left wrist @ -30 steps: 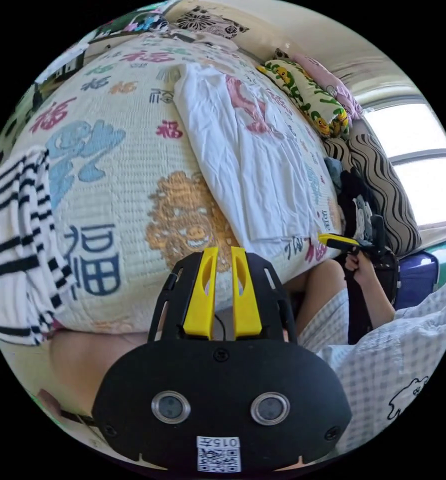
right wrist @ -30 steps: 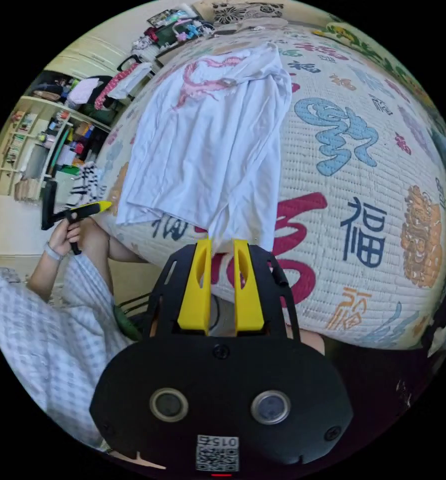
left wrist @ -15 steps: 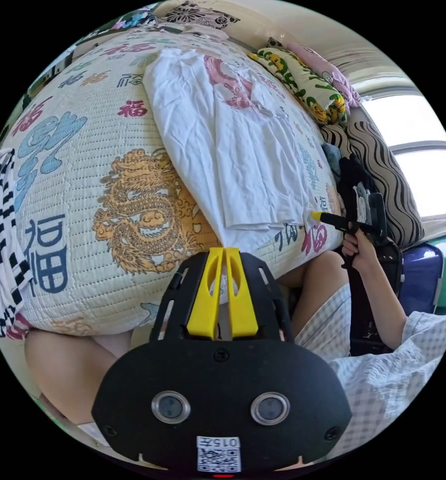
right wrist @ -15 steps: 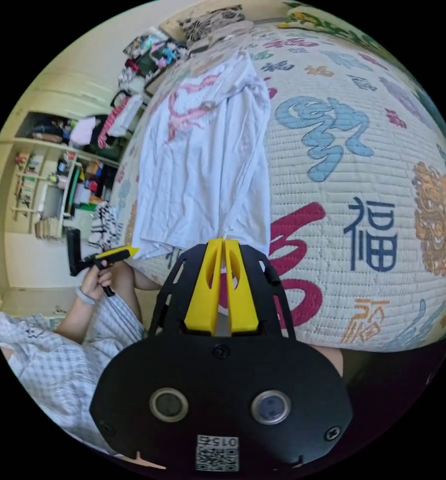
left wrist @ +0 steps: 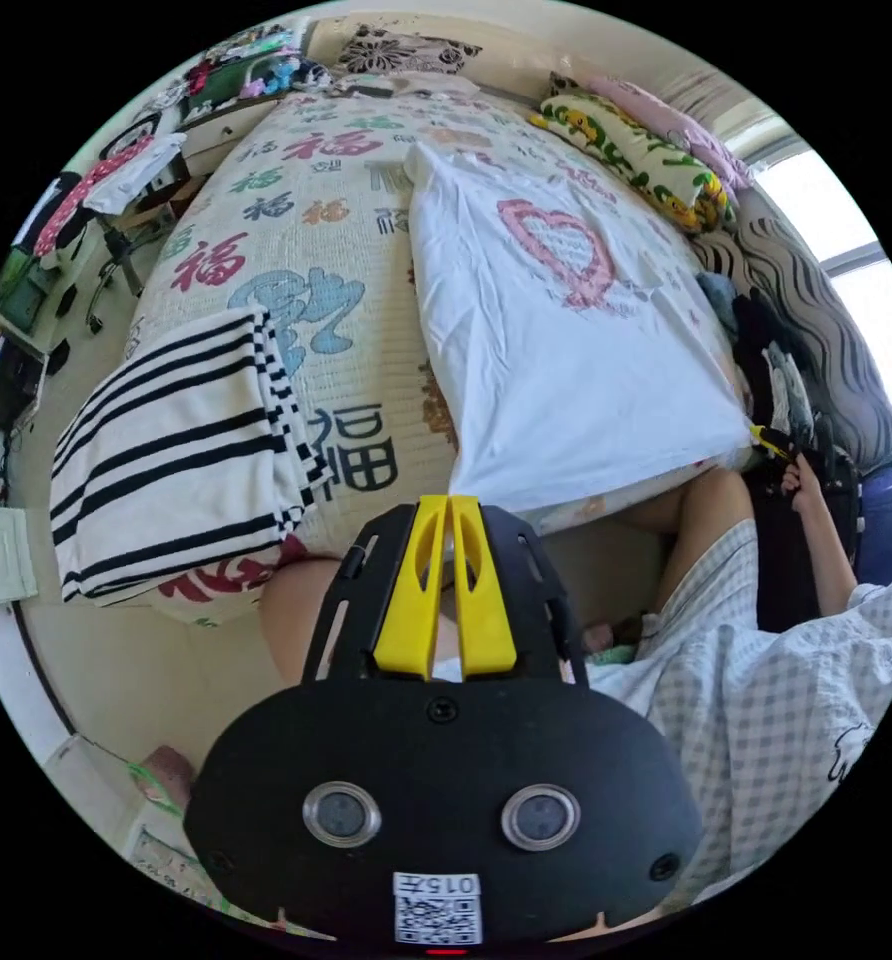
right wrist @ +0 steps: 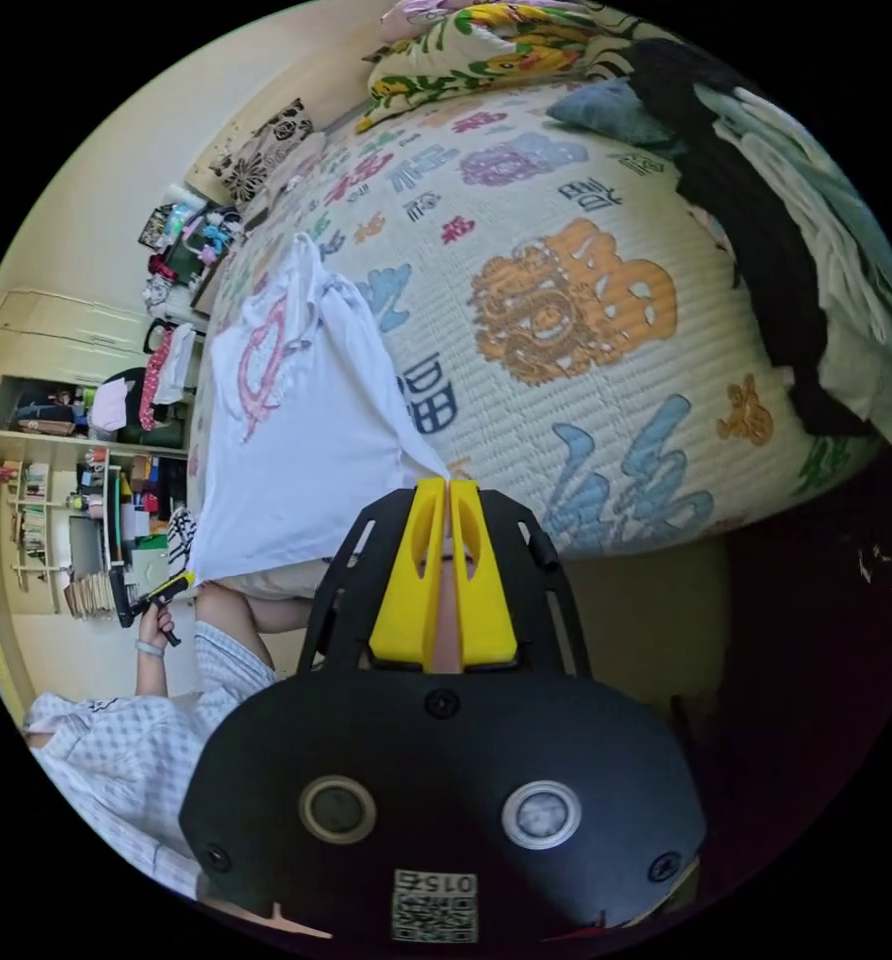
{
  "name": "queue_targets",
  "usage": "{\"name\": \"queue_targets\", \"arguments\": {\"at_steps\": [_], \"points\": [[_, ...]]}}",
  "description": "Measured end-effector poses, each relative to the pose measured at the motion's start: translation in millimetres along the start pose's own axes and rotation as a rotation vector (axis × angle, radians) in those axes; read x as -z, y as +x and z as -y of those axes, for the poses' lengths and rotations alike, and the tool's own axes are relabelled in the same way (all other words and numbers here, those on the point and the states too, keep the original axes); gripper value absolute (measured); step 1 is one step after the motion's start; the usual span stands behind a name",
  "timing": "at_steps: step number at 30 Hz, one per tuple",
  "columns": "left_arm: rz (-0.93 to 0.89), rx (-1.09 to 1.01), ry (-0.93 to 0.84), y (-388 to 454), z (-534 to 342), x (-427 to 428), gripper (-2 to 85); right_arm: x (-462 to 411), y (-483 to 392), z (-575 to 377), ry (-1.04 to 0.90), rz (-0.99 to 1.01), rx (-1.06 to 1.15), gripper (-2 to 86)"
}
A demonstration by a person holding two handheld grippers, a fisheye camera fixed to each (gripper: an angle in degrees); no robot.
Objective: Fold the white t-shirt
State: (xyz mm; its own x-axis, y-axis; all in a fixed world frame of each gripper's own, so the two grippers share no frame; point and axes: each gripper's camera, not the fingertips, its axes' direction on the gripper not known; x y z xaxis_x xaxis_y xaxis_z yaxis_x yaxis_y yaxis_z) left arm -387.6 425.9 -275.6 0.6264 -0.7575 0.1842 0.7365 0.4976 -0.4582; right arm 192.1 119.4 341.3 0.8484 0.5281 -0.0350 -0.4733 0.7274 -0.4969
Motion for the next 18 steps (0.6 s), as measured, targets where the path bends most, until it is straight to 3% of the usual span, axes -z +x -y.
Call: {"name": "queue_targets", "arguments": {"at_steps": [7,11,13,18], "points": [[0.102,-0.076,-0.223,3,21,-91,0.7,-26,14,-3,-0.087,-0.077,-0.023,2.7],[0.212,-0.126,-0.331,0,23,-116,2.2,1,-2,3,-0.014,-0.196,0.093,5.2],[0.216,-0.117,-0.255,0,33,-106,2.9,12,-21,12,0.047,-0.199,0.181,5.3],[-0.004,-0.263,0.232,55,137,-74,6.5,-15,-79,65,0.077,-0.017,0.369,5.3]]}}
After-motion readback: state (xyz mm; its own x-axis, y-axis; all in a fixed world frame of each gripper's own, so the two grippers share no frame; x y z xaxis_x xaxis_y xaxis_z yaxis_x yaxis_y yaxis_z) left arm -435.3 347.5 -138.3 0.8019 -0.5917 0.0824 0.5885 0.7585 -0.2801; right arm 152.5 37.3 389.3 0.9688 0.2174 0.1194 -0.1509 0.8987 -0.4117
